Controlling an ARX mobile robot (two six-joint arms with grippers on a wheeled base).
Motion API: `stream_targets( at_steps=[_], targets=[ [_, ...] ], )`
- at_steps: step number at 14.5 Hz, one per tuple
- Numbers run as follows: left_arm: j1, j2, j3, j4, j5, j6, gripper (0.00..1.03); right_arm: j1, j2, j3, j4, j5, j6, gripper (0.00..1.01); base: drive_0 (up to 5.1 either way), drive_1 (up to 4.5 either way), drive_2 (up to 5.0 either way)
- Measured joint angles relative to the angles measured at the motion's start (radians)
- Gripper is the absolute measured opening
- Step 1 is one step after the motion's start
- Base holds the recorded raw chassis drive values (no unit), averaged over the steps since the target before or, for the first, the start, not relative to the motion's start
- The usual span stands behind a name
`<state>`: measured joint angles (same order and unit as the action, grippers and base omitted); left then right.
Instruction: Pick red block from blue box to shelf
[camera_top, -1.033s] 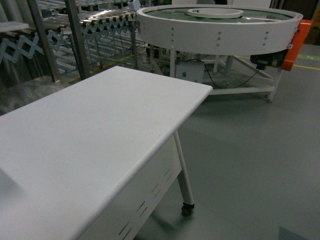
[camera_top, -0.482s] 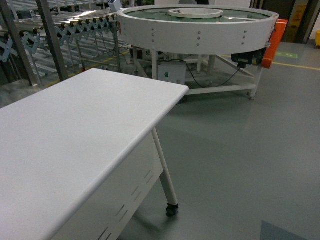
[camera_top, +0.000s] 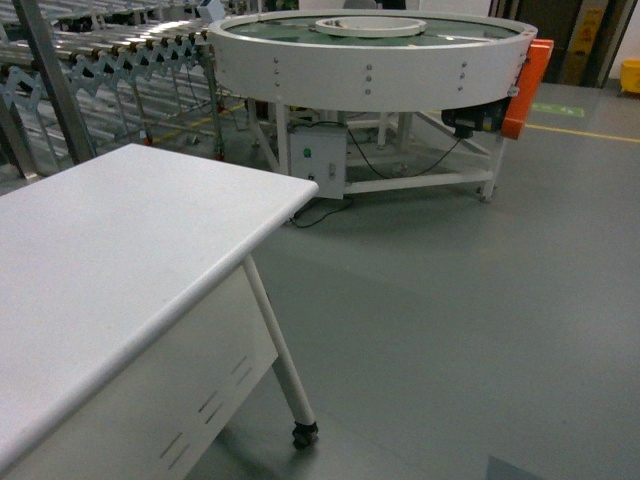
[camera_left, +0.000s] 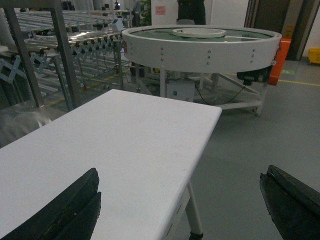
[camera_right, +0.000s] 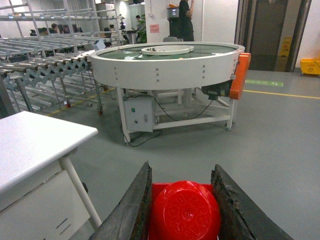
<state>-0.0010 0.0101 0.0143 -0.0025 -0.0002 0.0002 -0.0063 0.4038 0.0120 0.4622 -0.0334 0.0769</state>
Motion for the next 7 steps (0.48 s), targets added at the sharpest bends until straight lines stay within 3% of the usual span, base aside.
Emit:
stream_targets(
  at_steps=[7],
  targets=[
    [0.000,0.000,0.000,-0.005,0.000,0.000,0.98,0.000,0.000,0.000,0.000,0.000,0.000,0.27,4.5,-0.46,-4.0]
  ],
)
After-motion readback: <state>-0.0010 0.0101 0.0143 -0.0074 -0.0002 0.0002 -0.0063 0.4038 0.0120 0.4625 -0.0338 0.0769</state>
